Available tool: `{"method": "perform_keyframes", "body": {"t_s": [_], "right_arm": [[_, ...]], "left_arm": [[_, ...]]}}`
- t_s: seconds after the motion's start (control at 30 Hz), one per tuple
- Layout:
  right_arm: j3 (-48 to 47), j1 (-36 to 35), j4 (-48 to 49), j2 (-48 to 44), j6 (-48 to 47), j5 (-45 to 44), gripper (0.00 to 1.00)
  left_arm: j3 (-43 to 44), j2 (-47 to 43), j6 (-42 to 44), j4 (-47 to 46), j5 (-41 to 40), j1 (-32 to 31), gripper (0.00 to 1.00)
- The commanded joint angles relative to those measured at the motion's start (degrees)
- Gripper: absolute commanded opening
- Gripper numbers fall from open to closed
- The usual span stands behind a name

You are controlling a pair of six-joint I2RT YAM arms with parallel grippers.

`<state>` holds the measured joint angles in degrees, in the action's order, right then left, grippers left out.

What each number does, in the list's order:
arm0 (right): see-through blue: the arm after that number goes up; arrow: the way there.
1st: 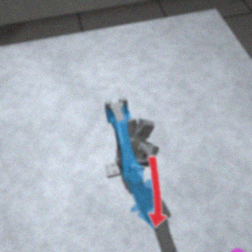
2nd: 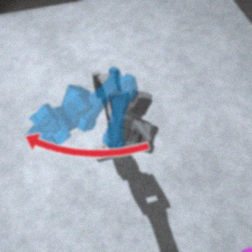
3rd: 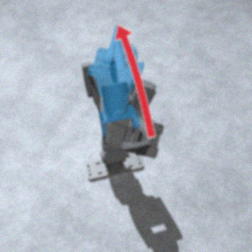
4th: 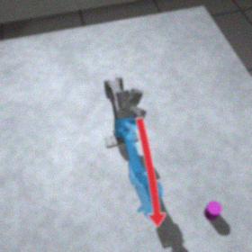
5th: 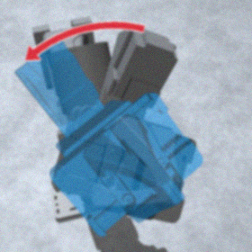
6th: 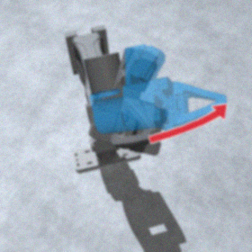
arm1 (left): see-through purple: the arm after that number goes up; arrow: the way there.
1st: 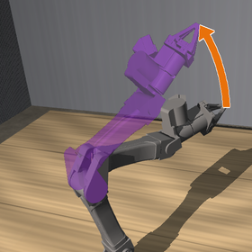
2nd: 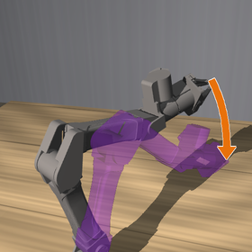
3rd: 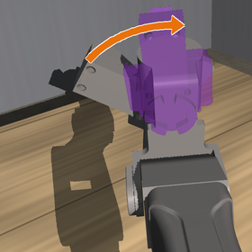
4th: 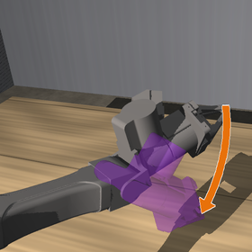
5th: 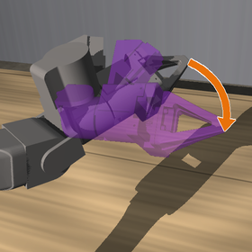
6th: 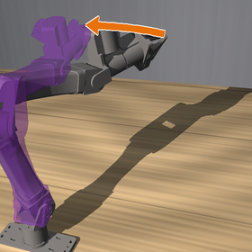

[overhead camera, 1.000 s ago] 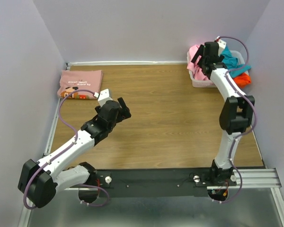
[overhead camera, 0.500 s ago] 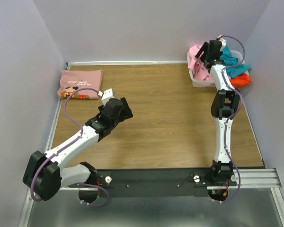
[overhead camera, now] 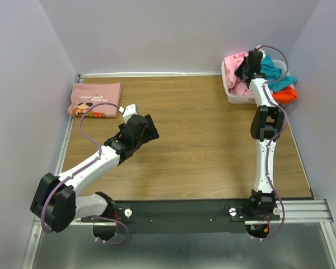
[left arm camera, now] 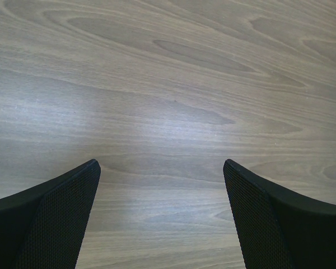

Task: Fold and stack the t-shirts
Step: Grab the tshirt from the pile, then move the tshirt to the center of the board

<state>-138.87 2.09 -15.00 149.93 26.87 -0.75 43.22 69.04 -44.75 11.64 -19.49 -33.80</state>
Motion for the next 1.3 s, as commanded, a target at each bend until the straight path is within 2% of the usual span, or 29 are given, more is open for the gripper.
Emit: {"method": "perform_keyframes", "body": {"t_s": [0.0,0.33,0.6,0.8,0.93,0.97,1.03,1.13,1.17,1.27], "right_arm": [[2.5,-0.2,0.3,-6.4,-1.6,-1.1,0.05],[12.1,-0.3,0.6,-24.6,-4.0,-6.4,0.02],[8.9,-0.3,0.7,-33.1,-6.0,-6.9,0.03],[3.4,-0.3,0.7,-35.3,-3.9,0.4,0.01],[4.8,-1.3,0.6,-39.9,1.0,11.4,0.01],[6.7,-2.0,0.6,-42.3,1.9,15.7,0.01],[9.5,-4.6,0.6,-45.1,2.9,18.1,0.01],[14.8,-10.4,0.6,-50.6,2.9,16.8,0.01],[16.7,-14.3,0.6,-52.2,2.4,15.2,0.01],[17.5,-21.9,0.7,-52.9,2.7,16.5,0.01]], "left_arm": [[1.3,-0.5,0.8,-1.4,1.4,0.2,0.98],[0.5,-5.1,1.5,-1.4,1.7,0.2,0.98],[0.1,-11.1,1.8,1.4,0.0,0.2,0.98],[-1.0,-16.6,1.5,2.1,-1.4,0.2,0.98],[-1.0,-18.8,1.5,3.6,-2.8,0.3,0.98],[-1.1,-19.5,1.6,3.7,-2.9,0.3,0.98],[-1.5,-20.1,1.3,4.1,-3.0,0.3,0.98],[-2.5,-21.2,-0.4,4.8,-3.5,0.5,0.98],[-2.6,-21.4,-1.2,5.1,-3.5,0.4,0.98],[-3.1,-21.7,-2.4,5.4,-2.4,0.4,0.98]]}}
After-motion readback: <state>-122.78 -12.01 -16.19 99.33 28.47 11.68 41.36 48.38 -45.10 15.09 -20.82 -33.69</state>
